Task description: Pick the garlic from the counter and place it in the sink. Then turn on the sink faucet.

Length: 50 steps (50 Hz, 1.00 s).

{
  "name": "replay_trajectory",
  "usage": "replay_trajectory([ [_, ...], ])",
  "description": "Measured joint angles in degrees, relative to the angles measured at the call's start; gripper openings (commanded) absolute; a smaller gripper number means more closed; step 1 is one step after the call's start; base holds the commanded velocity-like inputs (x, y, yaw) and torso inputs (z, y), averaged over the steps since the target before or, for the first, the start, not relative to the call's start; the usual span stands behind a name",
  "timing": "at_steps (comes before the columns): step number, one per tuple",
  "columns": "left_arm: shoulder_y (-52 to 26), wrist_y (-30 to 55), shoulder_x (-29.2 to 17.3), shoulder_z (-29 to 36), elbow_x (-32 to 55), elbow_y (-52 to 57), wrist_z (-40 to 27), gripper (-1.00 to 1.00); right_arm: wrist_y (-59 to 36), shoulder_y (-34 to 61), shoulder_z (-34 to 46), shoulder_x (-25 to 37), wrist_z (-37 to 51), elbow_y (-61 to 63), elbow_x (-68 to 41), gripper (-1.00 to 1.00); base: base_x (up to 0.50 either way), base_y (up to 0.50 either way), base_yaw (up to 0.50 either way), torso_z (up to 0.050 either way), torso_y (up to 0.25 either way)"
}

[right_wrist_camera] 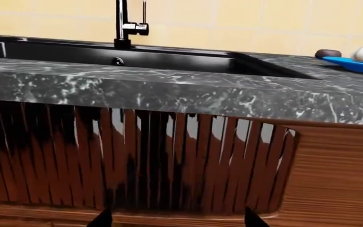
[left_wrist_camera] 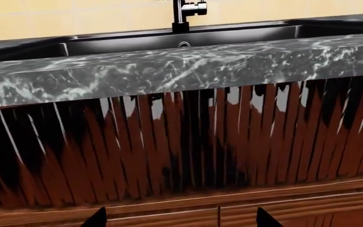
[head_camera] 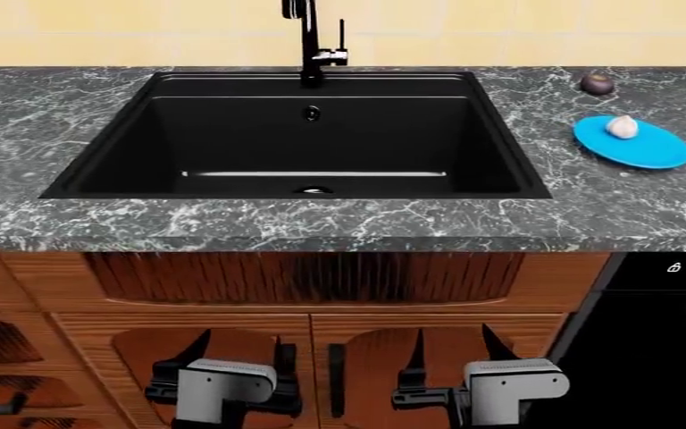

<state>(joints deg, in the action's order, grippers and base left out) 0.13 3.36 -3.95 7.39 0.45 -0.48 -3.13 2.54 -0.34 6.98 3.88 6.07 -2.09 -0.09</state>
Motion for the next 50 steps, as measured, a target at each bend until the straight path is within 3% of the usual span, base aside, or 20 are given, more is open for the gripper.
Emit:
replay_trajectory([
  [7, 0.0, 0.1, -0.5, 0.6, 0.3, 0.0, -0.3, 1.0, 0.1, 0.0, 0.7, 0.5, 0.5, 0.0, -0.1, 1.0, 0.0, 0.47, 0.0, 0.05, 0.0],
  [33, 0.0, 4.6, -2.2, 2.2, 2.6, 3.8, -2.2, 1.0, -2.1, -0.5, 2.9, 2.3, 2.5, 2.8, -1.3, 1.0, 0.0, -0.06, 0.0, 0.05, 0.0],
  [37, -3.1, 15.3, -3.2, -0.6, 8.7, 13.9, -2.9, 1.0, -12.1, 1.5, 2.2, 3.3, 2.3, 11.3, -2.9, 1.0, 0.0, 0.0, 0.0, 0.025, 0.0],
  [41, -12.6, 33.8, -3.8, -7.0, 18.8, 26.6, -6.2, 1.0, -29.7, 8.0, 0.1, 4.5, 2.1, 23.0, -5.9, 1.0, 0.0, 0.0, 0.0, 0.0, 0.0],
  [45, -22.3, 51.5, -6.4, -12.0, 33.1, 33.2, -15.1, 1.0, -48.0, 17.0, -2.7, 4.9, 1.9, 32.5, -8.7, 1.0, 0.0, 0.0, 0.0, 0.0, 0.0],
  [50, -34.7, 65.7, -10.4, -14.7, 50.1, 33.8, -27.8, 1.0, -65.4, 30.3, -6.2, 7.0, 7.3, 36.4, -18.1, 1.0, 0.0, 0.0, 0.0, 0.0, 0.0],
])
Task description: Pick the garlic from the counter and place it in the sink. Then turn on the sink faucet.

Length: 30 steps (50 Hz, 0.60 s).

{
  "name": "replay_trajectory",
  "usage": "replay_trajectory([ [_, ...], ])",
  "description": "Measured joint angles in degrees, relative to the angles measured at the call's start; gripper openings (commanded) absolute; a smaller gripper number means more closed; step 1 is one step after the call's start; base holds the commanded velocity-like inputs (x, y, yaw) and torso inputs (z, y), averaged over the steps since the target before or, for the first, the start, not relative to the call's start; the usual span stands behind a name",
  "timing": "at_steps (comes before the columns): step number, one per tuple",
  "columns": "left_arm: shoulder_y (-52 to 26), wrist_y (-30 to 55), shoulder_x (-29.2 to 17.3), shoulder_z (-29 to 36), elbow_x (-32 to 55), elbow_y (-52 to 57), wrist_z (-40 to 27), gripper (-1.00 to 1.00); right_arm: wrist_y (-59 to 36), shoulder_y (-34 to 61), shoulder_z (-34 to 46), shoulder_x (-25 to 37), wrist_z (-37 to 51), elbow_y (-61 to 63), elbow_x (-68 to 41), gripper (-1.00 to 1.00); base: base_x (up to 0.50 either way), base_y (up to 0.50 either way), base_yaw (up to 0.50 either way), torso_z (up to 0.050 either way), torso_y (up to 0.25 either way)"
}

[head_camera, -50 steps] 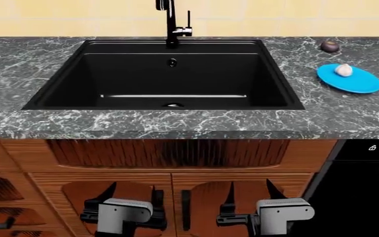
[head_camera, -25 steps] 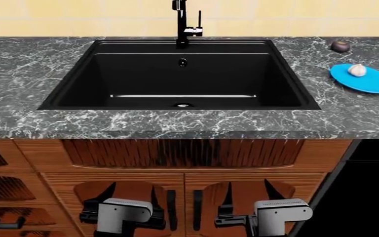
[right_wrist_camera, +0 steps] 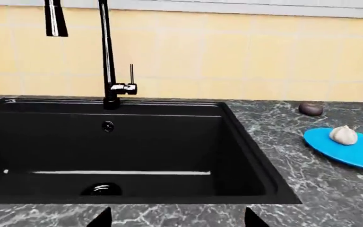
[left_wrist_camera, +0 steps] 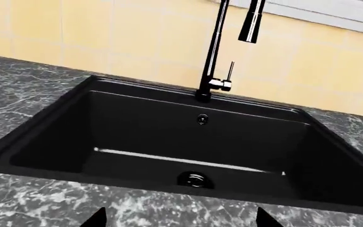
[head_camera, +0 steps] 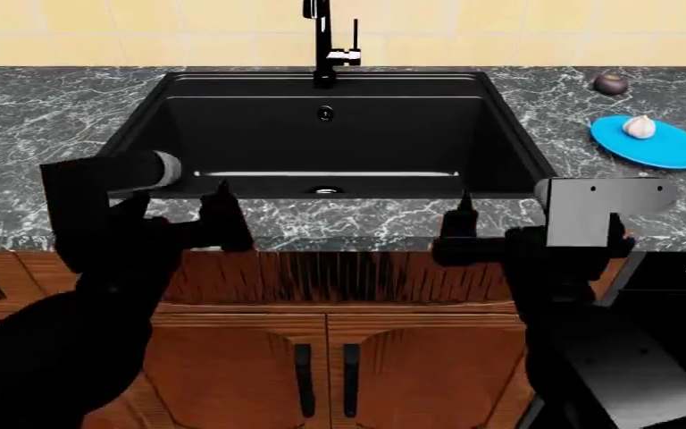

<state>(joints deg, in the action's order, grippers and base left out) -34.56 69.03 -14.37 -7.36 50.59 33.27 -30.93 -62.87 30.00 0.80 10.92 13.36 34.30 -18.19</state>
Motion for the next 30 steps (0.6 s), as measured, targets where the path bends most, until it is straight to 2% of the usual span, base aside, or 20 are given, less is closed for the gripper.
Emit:
replay_trajectory([
  [5, -13.3, 8.2, -4.1, 1.3, 12.6, -4.6, -10.7, 1.0, -10.0, 14.2, -1.0, 3.8, 9.7, -3.5, -14.9, 1.0, 0.0, 0.0, 0.0, 0.0, 0.0],
  [11, -27.8, 10.3, -8.1, 8.0, 14.3, -13.6, -13.1, 1.0, -14.1, 29.4, 3.3, 6.7, 14.1, -14.0, -22.3, 1.0, 0.0, 0.0, 0.0, 0.0, 0.0],
  [16, -38.9, 7.8, -10.2, 16.2, 9.3, -25.1, -9.7, 1.0, -11.7, 40.8, 9.1, 7.3, 13.7, -27.1, -22.1, 1.0, 0.0, 0.0, 0.0, 0.0, 0.0],
  [21, -48.6, 1.1, -10.7, 26.2, 0.9, -40.5, -3.2, 1.0, -4.5, 50.6, 16.1, 6.0, 10.6, -44.0, -18.3, 1.0, 0.0, 0.0, 0.0, 0.0, 0.0],
  [26, -56.2, -8.7, -8.6, 34.4, -7.3, -58.8, 3.4, 1.0, 7.1, 59.4, 21.9, 2.1, 6.4, -66.2, -13.4, 1.0, 0.0, 0.0, 0.0, 0.0, 0.0],
  [30, -61.0, -17.6, -5.8, 38.5, -12.9, -74.9, 8.2, 1.0, 14.9, 63.8, 23.7, -0.7, 5.3, -80.4, -9.3, 1.0, 0.0, 0.0, 0.0, 0.0, 0.0],
])
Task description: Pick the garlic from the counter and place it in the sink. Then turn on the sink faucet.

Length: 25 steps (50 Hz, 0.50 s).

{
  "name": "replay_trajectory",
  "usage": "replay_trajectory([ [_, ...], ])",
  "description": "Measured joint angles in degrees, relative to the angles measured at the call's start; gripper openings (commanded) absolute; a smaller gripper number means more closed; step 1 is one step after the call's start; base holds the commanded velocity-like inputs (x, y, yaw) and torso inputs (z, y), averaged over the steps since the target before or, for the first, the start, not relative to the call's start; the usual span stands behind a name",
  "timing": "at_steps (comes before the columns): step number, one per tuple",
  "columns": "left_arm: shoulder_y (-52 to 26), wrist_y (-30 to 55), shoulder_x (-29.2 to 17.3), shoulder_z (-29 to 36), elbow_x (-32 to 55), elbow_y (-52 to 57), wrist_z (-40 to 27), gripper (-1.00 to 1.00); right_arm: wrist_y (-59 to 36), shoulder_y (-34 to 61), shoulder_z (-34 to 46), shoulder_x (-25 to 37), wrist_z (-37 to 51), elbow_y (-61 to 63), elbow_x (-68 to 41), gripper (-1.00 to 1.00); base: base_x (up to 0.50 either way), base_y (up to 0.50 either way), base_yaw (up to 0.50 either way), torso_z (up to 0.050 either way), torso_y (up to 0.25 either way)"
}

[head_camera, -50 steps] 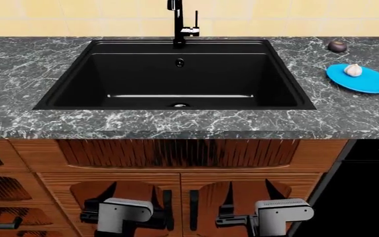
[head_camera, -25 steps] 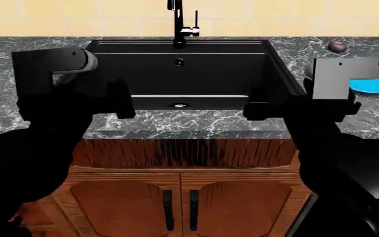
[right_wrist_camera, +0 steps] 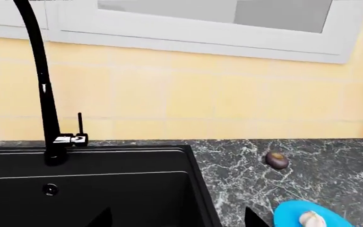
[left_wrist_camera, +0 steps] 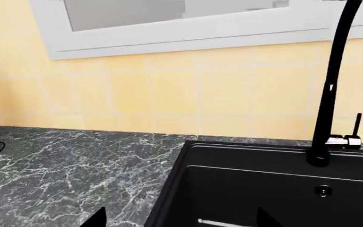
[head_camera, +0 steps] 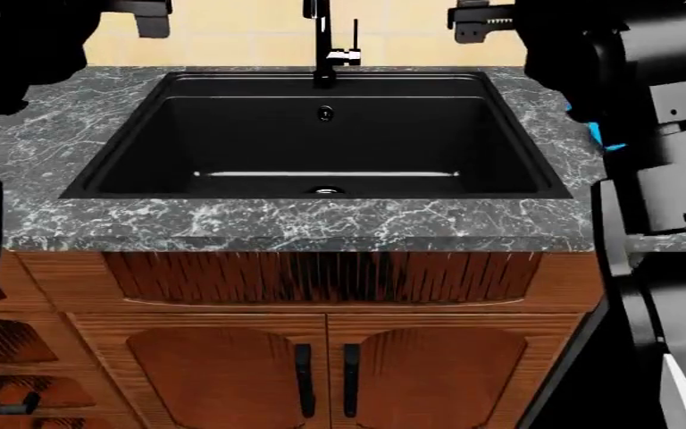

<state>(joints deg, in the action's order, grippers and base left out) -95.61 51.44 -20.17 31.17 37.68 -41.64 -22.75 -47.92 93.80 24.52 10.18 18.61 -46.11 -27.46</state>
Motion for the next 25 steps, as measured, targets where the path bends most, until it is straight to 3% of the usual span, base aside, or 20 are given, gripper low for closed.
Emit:
replay_trajectory([
  [4, -2.9, -5.8, 1.8, 1.8, -4.8, -11.1, 3.5, 1.0, 5.2, 2.5, -0.2, -2.0, -0.3, -9.5, 4.7, 1.0, 0.0, 0.0, 0.0, 0.0, 0.0],
  [10, -5.5, -10.8, 3.2, 1.1, -11.1, -21.4, 6.0, 1.0, 9.1, 4.6, -2.2, -3.9, -0.9, -18.3, 11.6, 1.0, 0.47, 0.0, 0.0, 0.0, 0.0],
  [25, -7.6, -15.2, 4.9, -4.7, -23.1, -31.0, 9.5, 1.0, 12.2, 6.4, -6.9, -5.7, -2.2, -26.6, 22.0, 1.0, 0.5, 0.0, 0.0, 0.0, 0.0],
])
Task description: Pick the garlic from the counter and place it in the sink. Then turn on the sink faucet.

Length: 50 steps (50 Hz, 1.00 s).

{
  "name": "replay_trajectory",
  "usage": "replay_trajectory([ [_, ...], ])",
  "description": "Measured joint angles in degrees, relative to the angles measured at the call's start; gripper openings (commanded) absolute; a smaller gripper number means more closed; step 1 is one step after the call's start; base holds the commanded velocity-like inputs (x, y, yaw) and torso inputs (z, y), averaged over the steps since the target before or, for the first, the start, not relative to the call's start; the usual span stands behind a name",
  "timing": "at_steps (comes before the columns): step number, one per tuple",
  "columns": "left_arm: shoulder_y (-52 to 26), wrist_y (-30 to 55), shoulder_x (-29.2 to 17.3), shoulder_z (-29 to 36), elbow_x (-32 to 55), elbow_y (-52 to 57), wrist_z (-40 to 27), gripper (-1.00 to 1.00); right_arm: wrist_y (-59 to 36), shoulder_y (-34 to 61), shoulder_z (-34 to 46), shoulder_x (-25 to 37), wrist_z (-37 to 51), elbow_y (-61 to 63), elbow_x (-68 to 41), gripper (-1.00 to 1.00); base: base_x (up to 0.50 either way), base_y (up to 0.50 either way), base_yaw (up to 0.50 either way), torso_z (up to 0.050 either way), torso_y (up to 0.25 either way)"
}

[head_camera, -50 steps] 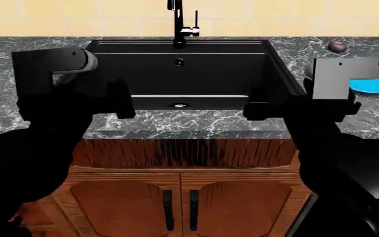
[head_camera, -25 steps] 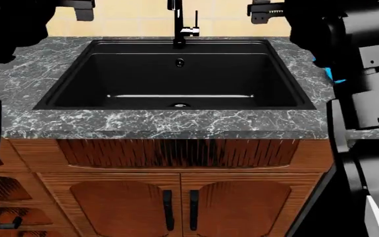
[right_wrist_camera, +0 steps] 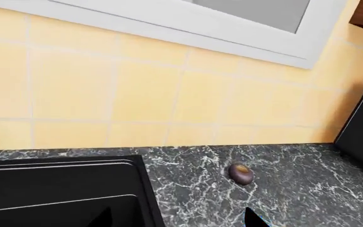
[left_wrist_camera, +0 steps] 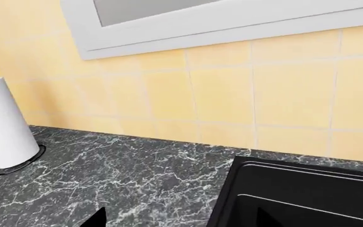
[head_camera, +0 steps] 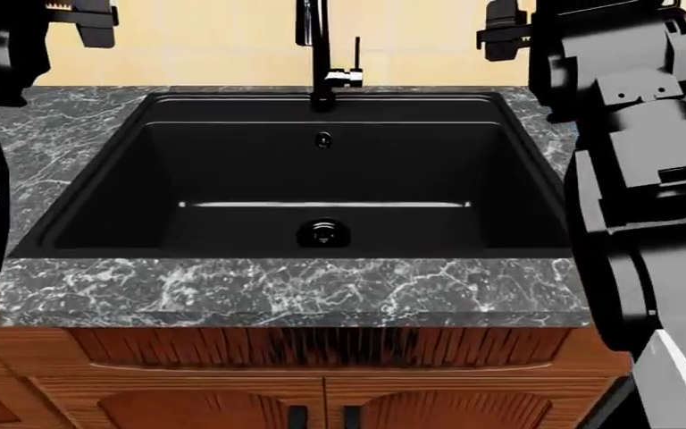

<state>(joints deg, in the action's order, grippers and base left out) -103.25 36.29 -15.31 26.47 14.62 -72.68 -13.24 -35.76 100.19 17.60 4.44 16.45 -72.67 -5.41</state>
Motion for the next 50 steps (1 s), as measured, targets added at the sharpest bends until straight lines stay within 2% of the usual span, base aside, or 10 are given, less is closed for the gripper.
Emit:
replay_trajectory([
  [21, 0.2, -0.6, 0.5, -6.8, -9.0, -2.3, 1.9, 1.0, 1.2, -0.4, -3.0, -0.2, -0.8, -2.1, 3.9, 1.0, 0.5, 0.0, 0.0, 0.0, 0.0],
  [50, 0.6, -0.5, 0.4, -11.1, -13.4, -2.3, 2.4, 1.0, 1.2, -0.9, -4.1, 0.2, -0.3, -2.3, 4.7, 1.0, 0.5, 0.0, 0.0, 0.0, 0.001],
])
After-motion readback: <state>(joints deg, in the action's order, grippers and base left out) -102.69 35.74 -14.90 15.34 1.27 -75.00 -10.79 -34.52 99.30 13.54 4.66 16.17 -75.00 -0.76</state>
